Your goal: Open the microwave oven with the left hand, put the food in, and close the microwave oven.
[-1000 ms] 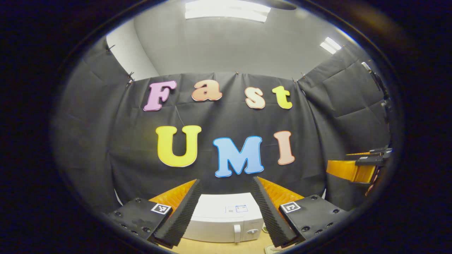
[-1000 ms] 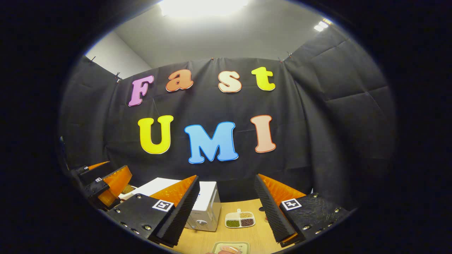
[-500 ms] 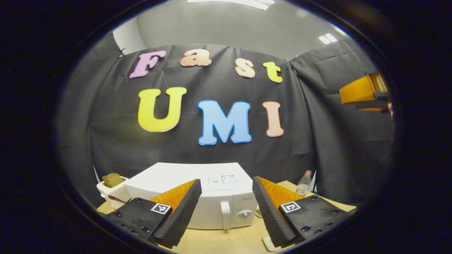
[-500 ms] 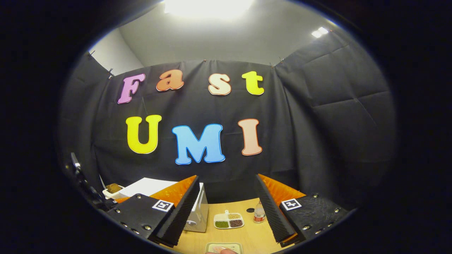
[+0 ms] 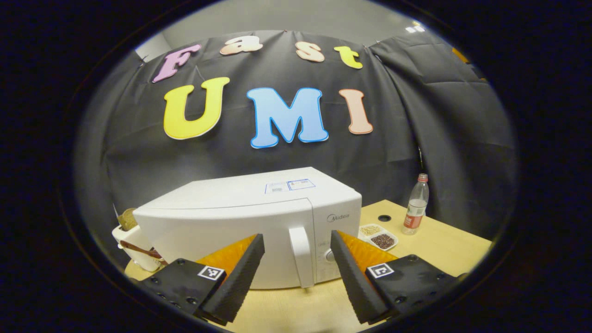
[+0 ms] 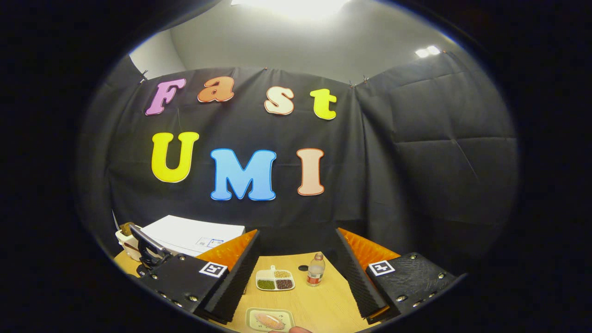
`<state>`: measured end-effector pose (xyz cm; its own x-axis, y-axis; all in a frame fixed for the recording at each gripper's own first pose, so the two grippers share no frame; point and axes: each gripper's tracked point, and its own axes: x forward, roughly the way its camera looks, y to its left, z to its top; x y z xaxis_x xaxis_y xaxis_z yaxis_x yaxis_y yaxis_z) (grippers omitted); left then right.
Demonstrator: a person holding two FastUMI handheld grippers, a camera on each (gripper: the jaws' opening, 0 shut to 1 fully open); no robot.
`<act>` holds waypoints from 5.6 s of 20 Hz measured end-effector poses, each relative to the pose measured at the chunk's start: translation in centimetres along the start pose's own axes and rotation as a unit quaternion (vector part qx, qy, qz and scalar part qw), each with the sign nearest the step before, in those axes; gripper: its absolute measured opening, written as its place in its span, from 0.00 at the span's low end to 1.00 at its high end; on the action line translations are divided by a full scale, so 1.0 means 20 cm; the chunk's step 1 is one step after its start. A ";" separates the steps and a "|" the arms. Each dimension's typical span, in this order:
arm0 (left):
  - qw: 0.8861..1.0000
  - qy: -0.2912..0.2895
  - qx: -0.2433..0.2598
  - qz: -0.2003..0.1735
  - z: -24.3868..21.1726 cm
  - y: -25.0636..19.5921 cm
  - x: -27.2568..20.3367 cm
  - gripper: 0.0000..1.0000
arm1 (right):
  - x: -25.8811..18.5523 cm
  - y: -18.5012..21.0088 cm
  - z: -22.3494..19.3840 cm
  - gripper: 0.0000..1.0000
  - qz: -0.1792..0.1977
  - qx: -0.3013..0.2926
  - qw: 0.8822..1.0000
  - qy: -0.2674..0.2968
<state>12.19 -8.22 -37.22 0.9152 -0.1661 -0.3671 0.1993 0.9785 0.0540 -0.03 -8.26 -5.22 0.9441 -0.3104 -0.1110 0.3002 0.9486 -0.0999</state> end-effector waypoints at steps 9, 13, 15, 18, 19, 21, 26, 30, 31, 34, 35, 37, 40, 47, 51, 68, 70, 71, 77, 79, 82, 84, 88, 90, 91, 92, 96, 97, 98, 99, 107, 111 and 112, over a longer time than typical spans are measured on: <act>0.996 0.087 -0.014 0.007 -0.28 0.00 0.18 0.76 | 0.03 -0.04 0.02 0.95 -0.003 0.010 1.000 -0.003; 0.995 0.096 -0.021 -0.006 -0.28 -0.04 0.18 0.32 | 0.02 -0.09 -0.02 0.95 -0.003 0.010 1.000 0.004; 0.994 0.103 -0.040 -0.012 -0.29 -0.04 0.16 0.28 | 0.02 -0.11 -0.03 0.95 -0.003 0.014 1.000 0.008; 0.993 0.106 -0.039 -0.021 -0.28 -0.04 0.16 0.21 | 0.00 -0.10 -0.04 0.95 0.002 0.023 1.000 0.009; 0.993 0.106 -0.046 -0.024 -0.28 -0.04 0.16 0.17 | 0.00 -0.10 -0.03 0.95 0.004 0.022 1.000 0.008; 0.992 0.111 -0.048 -0.029 -0.28 -0.04 0.15 0.16 | -0.01 -0.10 -0.03 0.95 0.006 0.018 1.000 0.002; 0.991 0.122 -0.051 -0.034 -0.28 -0.04 0.15 0.15 | -0.01 -0.08 -0.05 0.95 0.009 0.023 1.000 0.004; 0.990 0.125 -0.049 -0.039 -0.28 -0.04 0.15 0.15 | 0.01 -0.06 -0.08 0.95 0.015 0.020 1.000 0.011; 0.990 0.126 -0.050 -0.040 -0.28 -0.04 0.15 0.15 | 0.02 -0.05 -0.08 0.95 0.016 0.022 1.000 0.013; 0.990 0.127 -0.048 -0.040 -0.28 -0.04 0.16 0.13 | 0.04 -0.03 -0.09 0.95 0.021 0.023 0.999 0.016; 0.990 0.127 -0.050 -0.042 -0.28 -0.04 0.16 0.13 | 0.04 -0.02 -0.09 0.95 0.022 0.021 0.999 0.016; 0.989 0.129 -0.049 -0.046 -0.28 -0.04 0.15 0.12 | 0.04 0.00 -0.10 0.95 0.025 0.021 0.999 0.018; 0.989 0.130 -0.049 -0.047 -0.27 -0.03 0.15 0.09 | 0.04 0.01 -0.11 0.95 0.026 0.018 0.999 0.020; 0.989 0.127 -0.027 -0.067 -0.32 -0.02 -0.11 0.09 | 0.02 0.02 -0.13 0.95 0.026 0.026 0.999 0.024; 0.987 0.129 -0.034 -0.094 -0.36 0.02 -0.32 0.10 | 0.02 0.13 -0.20 0.95 0.053 0.038 0.997 0.041; 0.970 0.155 0.025 -0.183 -0.62 0.68 -1.23 0.10 | -0.08 0.70 -0.48 0.95 0.127 0.000 0.988 0.083; 0.969 0.160 0.035 -0.183 -0.63 0.82 -1.30 0.09 | -0.09 0.77 -0.55 0.95 0.135 -0.006 0.986 0.097; 0.969 0.163 0.039 -0.182 -0.66 0.88 -1.33 0.07 | -0.09 0.81 -0.60 0.95 0.139 -0.006 0.985 0.105; 0.969 0.175 0.056 -0.168 -0.71 1.17 -1.42 0.07 | -0.07 0.93 -0.76 0.95 0.156 -0.019 0.978 0.138; 0.969 0.175 0.059 -0.167 -0.72 1.22 -1.43 0.07 | -0.04 0.91 -0.84 0.95 0.154 -0.018 0.975 0.157; 0.969 0.176 0.061 -0.163 -0.73 1.29 -1.45 0.07 | 0.01 0.85 -0.97 0.95 0.145 0.000 0.972 0.186; 0.970 0.175 0.061 -0.158 -0.74 1.32 -1.45 0.09 | 0.06 0.78 -1.08 0.95 0.136 0.009 0.968 0.212; 0.972 0.164 0.073 -0.152 -0.75 1.35 -1.47 0.16 | 0.11 0.65 -1.39 0.95 0.133 -0.003 0.948 0.289; 0.975 0.155 0.071 -0.144 -0.73 1.38 -1.48 0.30 | 0.08 0.58 -1.59 0.95 0.137 -0.009 0.928 0.347; 0.978 0.147 0.065 -0.132 -0.71 1.41 -1.48 0.33 | 0.05 0.53 -1.70 0.96 0.136 -0.027 0.919 0.370; 0.980 0.143 0.057 -0.128 -0.70 1.43 -1.48 0.36 | 0.04 0.47 -1.79 0.96 0.136 -0.048 0.910 0.389; 0.984 0.134 0.039 -0.107 -0.68 1.49 -1.54 0.98 | 0.06 0.35 -2.01 0.96 0.133 -0.085 0.890 0.428; 0.984 0.138 0.039 -0.103 -0.70 1.49 -1.57 0.98 | 0.07 0.35 -2.02 0.96 0.140 -0.093 0.886 0.433; 0.984 0.141 0.039 -0.099 -0.69 1.50 -1.59 0.98 | 0.07 0.34 -2.05 0.96 0.146 -0.099 0.882 0.438; 0.985 0.142 0.040 -0.094 -0.69 1.50 -1.62 0.98 | 0.08 0.35 -2.07 0.96 0.156 -0.098 0.877 0.444; 0.997 0.052 -0.062 0.015 -0.24 1.50 -1.81 0.98 | 0.09 0.42 -2.15 0.81 0.192 -0.098 0.862 0.458; 0.995 -0.016 -0.087 0.043 0.10 1.40 -1.78 0.98 | 0.08 0.42 -2.06 0.63 0.184 -0.108 0.871 0.442; 0.995 -0.030 -0.084 0.041 0.17 1.36 -1.77 0.95 | 0.08 0.43 -2.02 0.63 0.185 -0.110 0.874 0.436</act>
<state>-13.50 23.91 -19.63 0.9465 -0.0868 -0.3107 0.0663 0.9949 -0.0760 -1.49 -3.02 -46.13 0.4787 -0.0035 -0.8780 -0.1285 0.9889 -0.0740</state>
